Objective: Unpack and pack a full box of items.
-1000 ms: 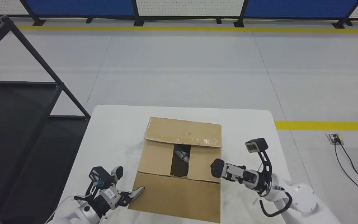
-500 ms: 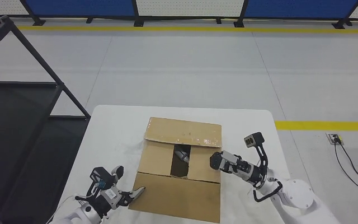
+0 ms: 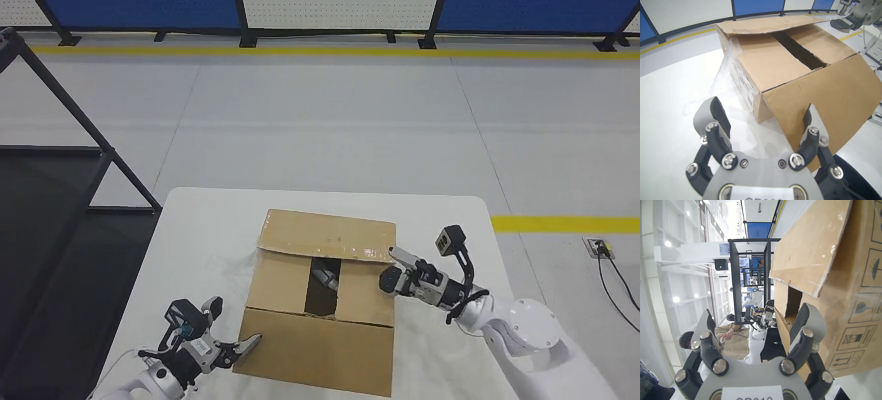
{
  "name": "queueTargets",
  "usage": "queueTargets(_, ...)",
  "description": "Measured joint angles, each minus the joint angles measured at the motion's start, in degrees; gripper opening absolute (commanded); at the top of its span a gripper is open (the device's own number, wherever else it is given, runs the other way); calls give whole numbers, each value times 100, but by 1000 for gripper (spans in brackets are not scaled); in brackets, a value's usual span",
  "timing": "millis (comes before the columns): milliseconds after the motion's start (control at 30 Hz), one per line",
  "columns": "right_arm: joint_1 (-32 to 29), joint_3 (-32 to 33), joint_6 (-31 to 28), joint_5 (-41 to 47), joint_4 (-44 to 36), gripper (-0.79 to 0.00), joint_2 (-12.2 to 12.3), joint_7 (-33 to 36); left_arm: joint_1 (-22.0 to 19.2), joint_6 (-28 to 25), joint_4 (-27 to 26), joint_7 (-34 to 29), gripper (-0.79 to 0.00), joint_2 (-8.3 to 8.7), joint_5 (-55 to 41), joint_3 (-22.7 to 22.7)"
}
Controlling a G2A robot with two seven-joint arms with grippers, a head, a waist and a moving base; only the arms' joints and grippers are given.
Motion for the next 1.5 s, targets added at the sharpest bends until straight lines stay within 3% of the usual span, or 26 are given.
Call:
queueTargets(400, 100, -14, 346, -108, 120, 0, -69, -444, -20, 9, 33, 44, 0, 22, -49, 6)
queueTargets(700, 170, -39, 21, -15, 159, 0, -153, -691, -3, 19, 51, 119, 0, 38, -102, -26)
queueTargets(1333, 1152, -553, -555, -402, 686, 0, -493, -1807, 34, 55, 57, 150, 0, 52, -139, -53)
queueTargets(1500, 1166, -584, -737, -497, 685, 0, -507, -1847, 34, 55, 57, 150, 0, 52, -139, -53)
